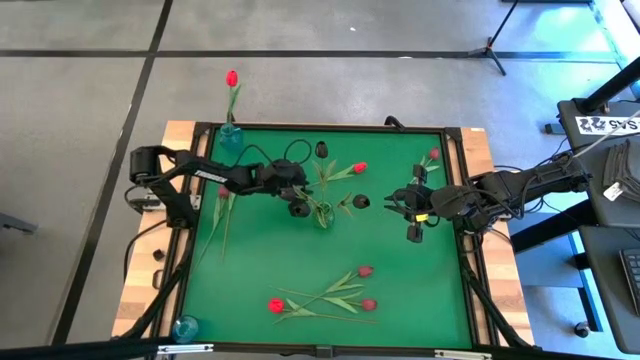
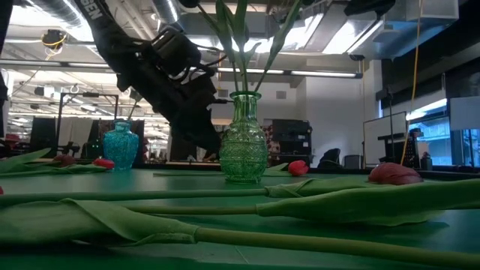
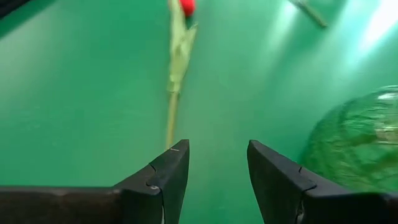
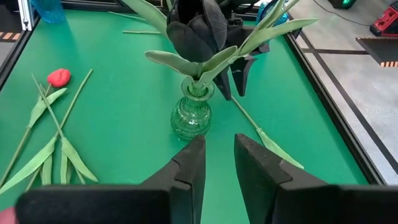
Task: Sort flowers into vase by color
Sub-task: Put the red tulip into the top blue vase
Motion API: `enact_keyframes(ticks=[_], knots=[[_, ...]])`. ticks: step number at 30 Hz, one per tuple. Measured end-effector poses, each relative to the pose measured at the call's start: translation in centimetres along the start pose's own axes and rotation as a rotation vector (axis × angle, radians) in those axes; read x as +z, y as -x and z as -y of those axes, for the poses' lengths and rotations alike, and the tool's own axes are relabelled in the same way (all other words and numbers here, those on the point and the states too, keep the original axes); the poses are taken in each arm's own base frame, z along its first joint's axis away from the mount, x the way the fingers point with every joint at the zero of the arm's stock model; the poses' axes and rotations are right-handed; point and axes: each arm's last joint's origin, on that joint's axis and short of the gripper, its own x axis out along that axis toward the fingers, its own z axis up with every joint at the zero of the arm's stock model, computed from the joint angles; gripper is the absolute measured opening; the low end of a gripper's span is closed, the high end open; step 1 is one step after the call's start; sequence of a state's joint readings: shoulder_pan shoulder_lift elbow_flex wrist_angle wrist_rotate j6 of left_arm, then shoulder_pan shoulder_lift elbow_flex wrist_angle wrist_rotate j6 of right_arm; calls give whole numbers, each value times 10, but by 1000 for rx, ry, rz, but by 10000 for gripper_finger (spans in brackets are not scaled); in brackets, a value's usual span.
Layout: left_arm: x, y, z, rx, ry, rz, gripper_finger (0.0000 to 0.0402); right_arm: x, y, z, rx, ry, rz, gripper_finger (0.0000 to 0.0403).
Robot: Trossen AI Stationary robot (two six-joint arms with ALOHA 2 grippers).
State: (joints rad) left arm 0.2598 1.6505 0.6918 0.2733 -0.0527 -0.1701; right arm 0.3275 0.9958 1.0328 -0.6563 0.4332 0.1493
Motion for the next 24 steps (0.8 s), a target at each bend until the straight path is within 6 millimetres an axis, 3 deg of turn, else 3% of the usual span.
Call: enact_keyframes(ticks=[14, 18, 24], knots=[[-8, 1, 1, -68, -26, 46, 203, 0, 0, -2, 58, -9, -9, 85], [-10, 2, 11, -106, -92, 47, 203, 0, 0, -1, 33, -16, -2, 85], [-20, 3, 7, -78, -85, 68, 201, 0, 0, -1, 33, -28, -2, 85]])
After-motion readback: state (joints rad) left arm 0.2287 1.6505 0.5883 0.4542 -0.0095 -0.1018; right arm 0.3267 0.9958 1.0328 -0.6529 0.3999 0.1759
